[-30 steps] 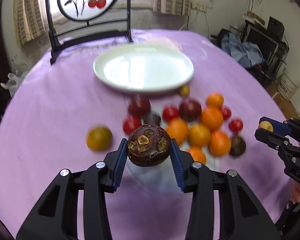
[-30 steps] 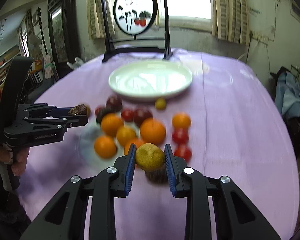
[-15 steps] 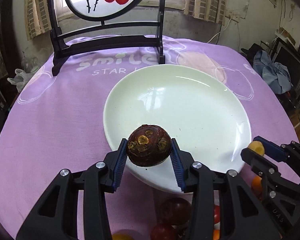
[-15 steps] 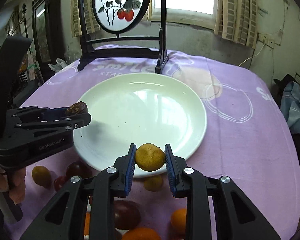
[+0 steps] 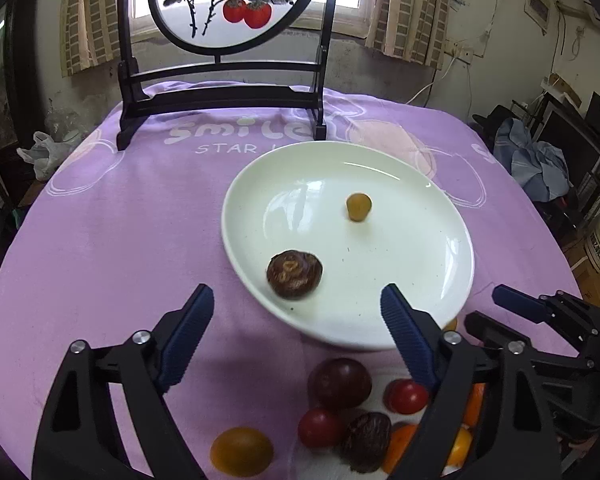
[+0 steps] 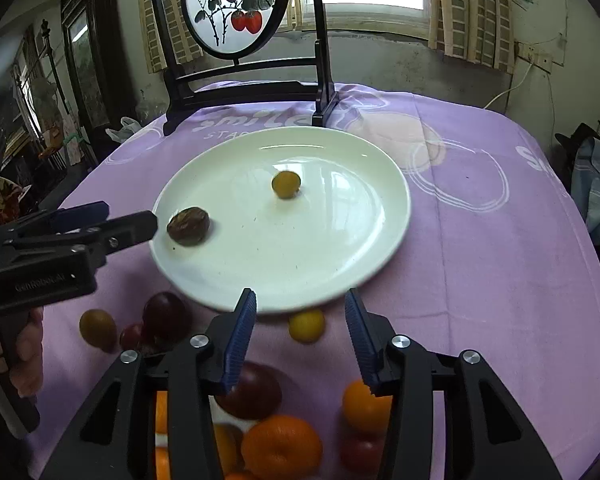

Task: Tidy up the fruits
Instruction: 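Carry both fruits over the white plate and open both grippers to drop them, then grasp the large yellow citrus with the left gripper while the right grasps a brown wrinkled fruit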

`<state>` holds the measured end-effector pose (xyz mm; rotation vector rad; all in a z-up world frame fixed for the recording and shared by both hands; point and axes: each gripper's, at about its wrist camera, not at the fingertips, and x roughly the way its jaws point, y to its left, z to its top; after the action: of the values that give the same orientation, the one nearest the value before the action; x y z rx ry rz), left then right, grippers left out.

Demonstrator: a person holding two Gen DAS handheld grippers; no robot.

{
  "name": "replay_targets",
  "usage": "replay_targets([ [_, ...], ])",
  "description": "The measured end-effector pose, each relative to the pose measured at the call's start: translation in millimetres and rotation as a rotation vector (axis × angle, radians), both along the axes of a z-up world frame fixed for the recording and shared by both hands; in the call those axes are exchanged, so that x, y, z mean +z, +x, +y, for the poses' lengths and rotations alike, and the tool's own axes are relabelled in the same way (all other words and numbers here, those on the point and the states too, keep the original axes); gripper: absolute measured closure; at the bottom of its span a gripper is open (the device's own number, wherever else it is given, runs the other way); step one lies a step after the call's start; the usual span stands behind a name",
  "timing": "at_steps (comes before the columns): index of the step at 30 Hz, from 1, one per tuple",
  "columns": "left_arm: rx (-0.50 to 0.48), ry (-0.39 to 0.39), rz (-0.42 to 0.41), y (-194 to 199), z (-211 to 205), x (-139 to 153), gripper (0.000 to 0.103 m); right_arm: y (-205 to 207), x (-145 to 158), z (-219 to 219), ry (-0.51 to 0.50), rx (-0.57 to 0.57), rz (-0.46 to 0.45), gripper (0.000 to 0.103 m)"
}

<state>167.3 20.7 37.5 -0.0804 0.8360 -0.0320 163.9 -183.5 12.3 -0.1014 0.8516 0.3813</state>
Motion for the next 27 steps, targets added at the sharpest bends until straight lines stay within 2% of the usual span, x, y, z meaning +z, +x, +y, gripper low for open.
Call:
replay_targets([
  [2,0.009,0.013,-0.020,-20.0,5.2,2.4,0.009,-20.9,0.2,-15.4,-0.002,-0.006,-0.010,0.052],
  [4,0.018,0.018,-0.023,-37.6,10.6,0.9,0.008,-39.9,-1.0,-29.7,0.007,-0.013,-0.006,0.052],
  [8,0.030,0.024,-0.014,-72.0,14.8,-7.5,0.008,-79.4,-5.2,-55.0,0.023,-0.039,-0.014,0.039],
  [15,0.036,0.023,0.027,-121.1,11.6,-34.0,0.007,-134.1,-22.4,-60.8,-0.027,-0.014,0.002,0.038],
  [20,0.038,0.026,0.058,-140.5,11.3,-49.6,0.007,-145.2,-37.8,-52.4,-0.079,-0.004,0.038,0.038],
  [27,0.036,0.033,0.078,-141.7,15.5,-56.2,0.007,-132.1,-49.2,-41.3,-0.108,0.008,0.081,0.038],
])
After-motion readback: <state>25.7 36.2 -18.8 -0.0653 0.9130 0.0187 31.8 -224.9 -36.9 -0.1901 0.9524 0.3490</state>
